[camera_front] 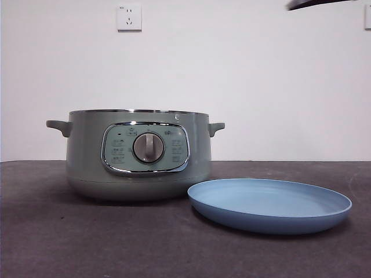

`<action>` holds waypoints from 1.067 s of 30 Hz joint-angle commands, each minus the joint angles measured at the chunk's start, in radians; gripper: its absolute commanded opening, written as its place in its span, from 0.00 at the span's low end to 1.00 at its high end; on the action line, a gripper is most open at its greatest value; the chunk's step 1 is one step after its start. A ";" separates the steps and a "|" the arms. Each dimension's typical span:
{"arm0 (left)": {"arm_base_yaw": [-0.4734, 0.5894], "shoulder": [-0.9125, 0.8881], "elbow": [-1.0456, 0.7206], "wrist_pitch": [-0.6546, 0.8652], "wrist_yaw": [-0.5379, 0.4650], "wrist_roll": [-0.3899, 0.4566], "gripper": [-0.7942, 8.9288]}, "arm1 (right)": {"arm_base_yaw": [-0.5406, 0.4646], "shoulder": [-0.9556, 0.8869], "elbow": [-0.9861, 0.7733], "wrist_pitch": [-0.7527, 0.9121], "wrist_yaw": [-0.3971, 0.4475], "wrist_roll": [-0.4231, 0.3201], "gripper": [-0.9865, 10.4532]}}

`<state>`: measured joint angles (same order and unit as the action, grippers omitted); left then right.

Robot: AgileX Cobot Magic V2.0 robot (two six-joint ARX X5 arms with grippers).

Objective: Take the corn out from the steamer,put the corn on the plate,close the lid

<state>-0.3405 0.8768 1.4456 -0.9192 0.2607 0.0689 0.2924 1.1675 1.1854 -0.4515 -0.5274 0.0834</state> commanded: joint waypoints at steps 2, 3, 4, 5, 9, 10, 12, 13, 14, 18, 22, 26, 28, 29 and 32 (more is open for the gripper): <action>0.000 -0.035 0.015 0.021 0.011 0.010 0.07 | 0.103 0.074 0.005 0.109 0.098 0.093 0.61; 0.000 -0.046 0.015 0.016 0.020 0.009 0.07 | 0.133 0.102 0.011 0.134 0.127 0.108 0.61; 0.000 -0.054 0.015 0.012 0.028 0.003 0.07 | 0.153 0.125 0.020 0.142 0.148 0.110 0.61; 0.000 -0.063 0.015 0.008 0.030 -0.003 0.07 | 0.173 0.152 0.034 0.144 0.171 0.110 0.61; 0.000 -0.103 0.015 -0.019 0.029 -0.016 0.07 | 0.265 0.293 0.133 0.145 0.257 0.099 0.61; 0.000 -0.110 0.015 -0.027 0.029 -0.016 0.07 | 0.279 0.326 0.161 0.145 0.271 0.099 0.61; 0.000 -0.128 0.015 -0.042 0.029 -0.016 0.07 | 0.305 0.404 0.233 0.144 0.293 0.100 0.61; 0.000 -0.134 0.015 -0.047 0.029 -0.016 0.07 | 0.316 0.438 0.266 0.142 0.305 0.099 0.61; 0.000 -0.140 0.015 -0.052 0.029 -0.016 0.07 | 0.325 0.473 0.301 0.136 0.321 0.100 0.61; 0.000 -0.158 0.015 -0.071 0.029 -0.020 0.07 | 0.358 0.626 0.455 0.095 0.365 0.092 0.61; 0.000 -0.167 0.015 -0.088 0.029 -0.020 0.07 | 0.377 0.743 0.556 0.086 0.381 0.092 0.61; 0.000 -0.167 0.015 -0.100 0.029 -0.020 0.07 | 0.393 0.844 0.621 0.086 0.428 0.079 0.61; 0.000 -0.167 0.015 -0.100 0.030 -0.020 0.07 | 0.397 0.888 0.641 0.087 0.430 0.076 0.61; 0.000 -0.167 0.015 -0.100 0.029 -0.020 0.07 | 0.399 0.906 0.649 0.087 0.431 0.076 0.61; 0.000 -0.167 0.015 -0.101 0.030 -0.020 0.07 | 0.403 0.962 0.653 0.092 0.460 0.076 0.61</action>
<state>-0.3405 0.7197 1.4456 -1.0657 0.2806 0.0578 0.6918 2.1174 1.8347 -0.3672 -0.0742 0.1677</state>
